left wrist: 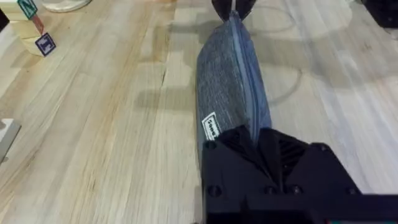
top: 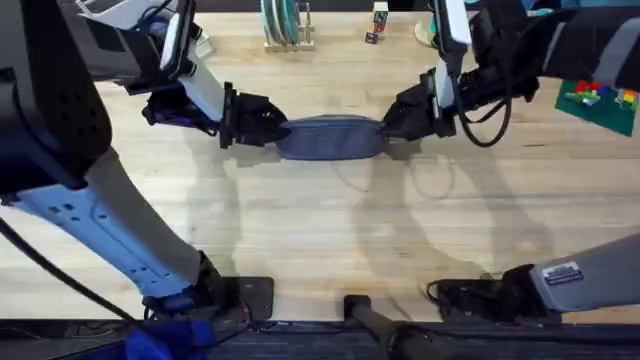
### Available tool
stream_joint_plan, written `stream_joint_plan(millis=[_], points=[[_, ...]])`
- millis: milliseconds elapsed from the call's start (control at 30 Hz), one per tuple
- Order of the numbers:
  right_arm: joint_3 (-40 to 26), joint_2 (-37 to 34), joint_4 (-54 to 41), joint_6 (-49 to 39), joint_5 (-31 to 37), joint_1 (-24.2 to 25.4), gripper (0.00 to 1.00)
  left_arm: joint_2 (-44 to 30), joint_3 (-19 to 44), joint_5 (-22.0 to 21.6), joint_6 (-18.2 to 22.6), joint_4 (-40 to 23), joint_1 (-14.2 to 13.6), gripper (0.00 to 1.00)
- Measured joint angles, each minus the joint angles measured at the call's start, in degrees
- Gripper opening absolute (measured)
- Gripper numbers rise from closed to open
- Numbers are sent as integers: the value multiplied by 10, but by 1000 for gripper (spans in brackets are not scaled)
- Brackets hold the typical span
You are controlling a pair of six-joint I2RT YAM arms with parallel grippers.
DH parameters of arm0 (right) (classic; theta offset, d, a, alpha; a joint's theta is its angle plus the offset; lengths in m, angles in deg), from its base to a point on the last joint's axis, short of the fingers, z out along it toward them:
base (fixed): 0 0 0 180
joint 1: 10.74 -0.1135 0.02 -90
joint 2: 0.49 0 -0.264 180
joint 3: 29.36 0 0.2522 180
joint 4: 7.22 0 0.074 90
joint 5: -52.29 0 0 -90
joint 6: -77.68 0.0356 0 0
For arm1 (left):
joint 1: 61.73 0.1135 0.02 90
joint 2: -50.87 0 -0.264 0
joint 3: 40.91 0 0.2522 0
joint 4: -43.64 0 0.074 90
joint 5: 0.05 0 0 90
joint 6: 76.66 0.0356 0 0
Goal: Unzip the bag, pick up the pens from the table one at a time and place them inside, then zip the bag closed.
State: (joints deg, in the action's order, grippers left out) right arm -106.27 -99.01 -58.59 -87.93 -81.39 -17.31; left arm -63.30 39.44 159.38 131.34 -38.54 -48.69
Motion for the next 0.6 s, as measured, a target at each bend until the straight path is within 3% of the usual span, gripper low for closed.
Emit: stream_joint_plan(millis=[600], points=[[0,0,-63,0,-27,50,33,0,0,5,0,1,-17,41]])
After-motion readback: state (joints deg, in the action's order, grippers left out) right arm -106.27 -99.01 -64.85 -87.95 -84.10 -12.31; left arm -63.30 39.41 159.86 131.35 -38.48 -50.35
